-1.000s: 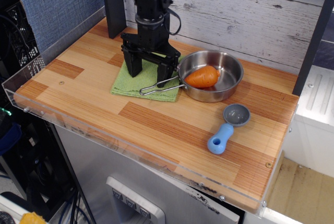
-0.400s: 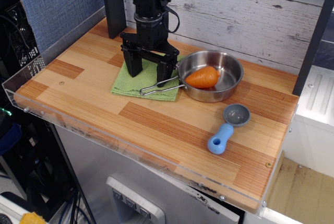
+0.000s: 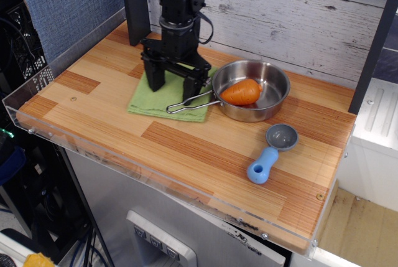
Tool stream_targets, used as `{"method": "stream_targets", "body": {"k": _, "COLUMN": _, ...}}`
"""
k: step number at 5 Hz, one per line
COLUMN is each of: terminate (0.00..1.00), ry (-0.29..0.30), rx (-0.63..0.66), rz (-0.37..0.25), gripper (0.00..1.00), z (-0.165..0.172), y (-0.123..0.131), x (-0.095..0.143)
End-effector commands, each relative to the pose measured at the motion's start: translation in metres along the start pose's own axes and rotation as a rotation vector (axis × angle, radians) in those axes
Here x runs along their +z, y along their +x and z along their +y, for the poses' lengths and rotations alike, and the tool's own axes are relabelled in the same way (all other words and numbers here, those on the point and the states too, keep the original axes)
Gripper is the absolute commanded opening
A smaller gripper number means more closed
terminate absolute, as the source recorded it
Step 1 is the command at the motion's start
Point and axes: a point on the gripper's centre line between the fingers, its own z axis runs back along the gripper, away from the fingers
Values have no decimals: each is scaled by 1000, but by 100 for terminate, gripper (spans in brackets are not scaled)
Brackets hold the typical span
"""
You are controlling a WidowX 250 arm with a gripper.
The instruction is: Move the towel middle left of table
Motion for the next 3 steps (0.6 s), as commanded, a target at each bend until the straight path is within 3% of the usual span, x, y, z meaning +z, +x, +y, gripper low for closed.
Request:
{"method": "stream_targets", "body": {"k": 1, "terminate": 0, "ry": 14, "rx": 50, "rz": -23, "gripper": 100, "z": 43, "y": -15, "x": 23}}
{"method": "stream_targets", "body": {"k": 3, "terminate": 0, "ry": -36, "rx": 92, "rz": 16, "gripper": 100, "z": 79, "y": -23, "x": 16}}
